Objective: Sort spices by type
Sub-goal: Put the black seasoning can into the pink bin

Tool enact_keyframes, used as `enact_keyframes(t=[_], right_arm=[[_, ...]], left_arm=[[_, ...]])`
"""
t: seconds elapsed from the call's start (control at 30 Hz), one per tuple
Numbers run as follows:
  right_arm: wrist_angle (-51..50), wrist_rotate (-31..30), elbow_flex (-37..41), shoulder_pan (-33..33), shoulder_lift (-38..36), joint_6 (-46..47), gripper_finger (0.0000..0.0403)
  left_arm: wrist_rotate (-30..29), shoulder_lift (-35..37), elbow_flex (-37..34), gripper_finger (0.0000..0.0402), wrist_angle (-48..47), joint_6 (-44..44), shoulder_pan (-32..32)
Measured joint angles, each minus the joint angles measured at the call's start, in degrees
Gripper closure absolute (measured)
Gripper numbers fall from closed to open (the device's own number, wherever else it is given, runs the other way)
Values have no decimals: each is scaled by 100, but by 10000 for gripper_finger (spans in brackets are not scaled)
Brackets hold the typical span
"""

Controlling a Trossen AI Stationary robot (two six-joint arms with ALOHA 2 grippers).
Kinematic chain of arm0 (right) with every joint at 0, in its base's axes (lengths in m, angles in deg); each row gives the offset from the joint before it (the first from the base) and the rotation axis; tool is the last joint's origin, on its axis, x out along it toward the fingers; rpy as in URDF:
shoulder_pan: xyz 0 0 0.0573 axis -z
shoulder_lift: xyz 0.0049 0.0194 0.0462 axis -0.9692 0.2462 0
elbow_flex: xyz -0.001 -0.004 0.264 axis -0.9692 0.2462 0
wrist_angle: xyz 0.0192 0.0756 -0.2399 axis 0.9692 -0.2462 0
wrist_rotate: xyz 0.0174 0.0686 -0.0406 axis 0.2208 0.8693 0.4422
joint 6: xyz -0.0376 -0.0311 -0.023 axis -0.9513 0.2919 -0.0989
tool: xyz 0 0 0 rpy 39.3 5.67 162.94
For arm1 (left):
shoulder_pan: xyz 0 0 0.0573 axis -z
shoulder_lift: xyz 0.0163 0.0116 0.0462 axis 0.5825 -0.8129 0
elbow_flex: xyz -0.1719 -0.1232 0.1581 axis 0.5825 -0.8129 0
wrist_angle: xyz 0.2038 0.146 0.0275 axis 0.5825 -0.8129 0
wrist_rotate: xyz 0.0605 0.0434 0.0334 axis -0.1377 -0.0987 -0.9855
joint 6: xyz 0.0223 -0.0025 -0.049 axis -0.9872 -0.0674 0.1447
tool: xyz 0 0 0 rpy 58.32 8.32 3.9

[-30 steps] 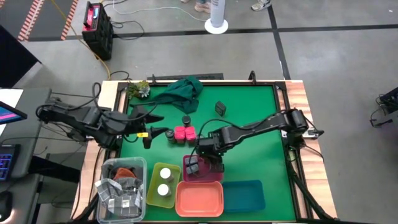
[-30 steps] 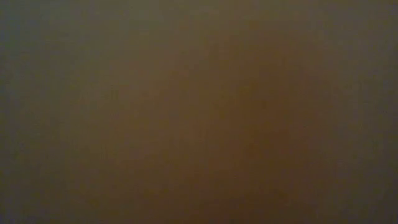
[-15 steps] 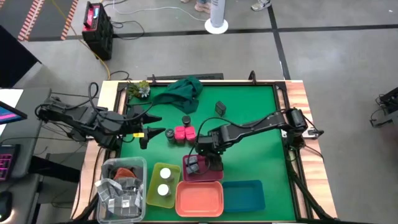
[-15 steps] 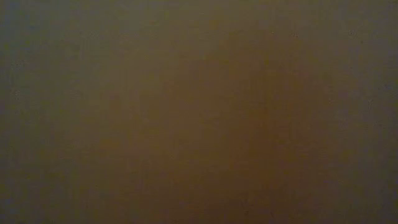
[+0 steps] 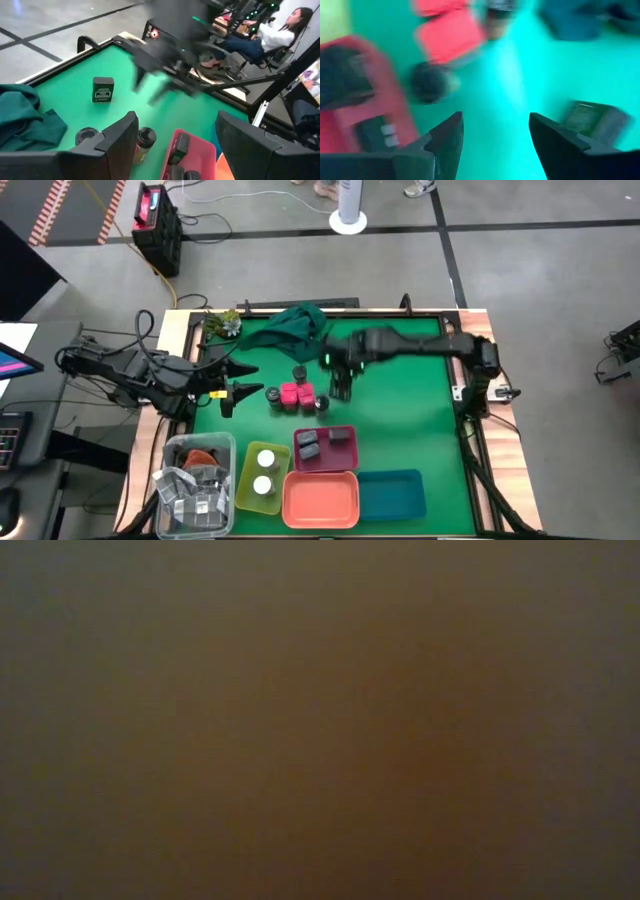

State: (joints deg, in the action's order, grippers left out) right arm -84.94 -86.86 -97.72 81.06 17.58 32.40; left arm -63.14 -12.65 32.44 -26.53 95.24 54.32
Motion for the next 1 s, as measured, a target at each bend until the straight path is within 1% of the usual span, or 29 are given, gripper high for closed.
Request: enact_keyframes(t=[0.13,0.23,0.4,0.5,0.63,0.73,0.87,1.0], right_arm=[[-210,208,2,572,7,-356,131],[-372,211,4,898,19,-395,101],[-448,-105,8,1452,85,180,42],[-404,-213,15,1646,270,393,22],[-387,-241,21,1775,627,439,18],[-455,-477,23,1815,799,441,22],[-422,-720,51,1853,805,452,25],[-320,-669,265,1962,804,452,26]], left_arm=[[159,-4,0,148,-11,147,-1],[301,-4,0,148,-37,211,0],[302,-4,0,148,-40,232,0],[303,-4,0,148,-42,227,0],[303,-4,0,148,-39,206,0],[310,-4,0,148,-45,210,0],[390,-2,0,148,-44,254,0],[434,-1,0,148,-42,262,0]])
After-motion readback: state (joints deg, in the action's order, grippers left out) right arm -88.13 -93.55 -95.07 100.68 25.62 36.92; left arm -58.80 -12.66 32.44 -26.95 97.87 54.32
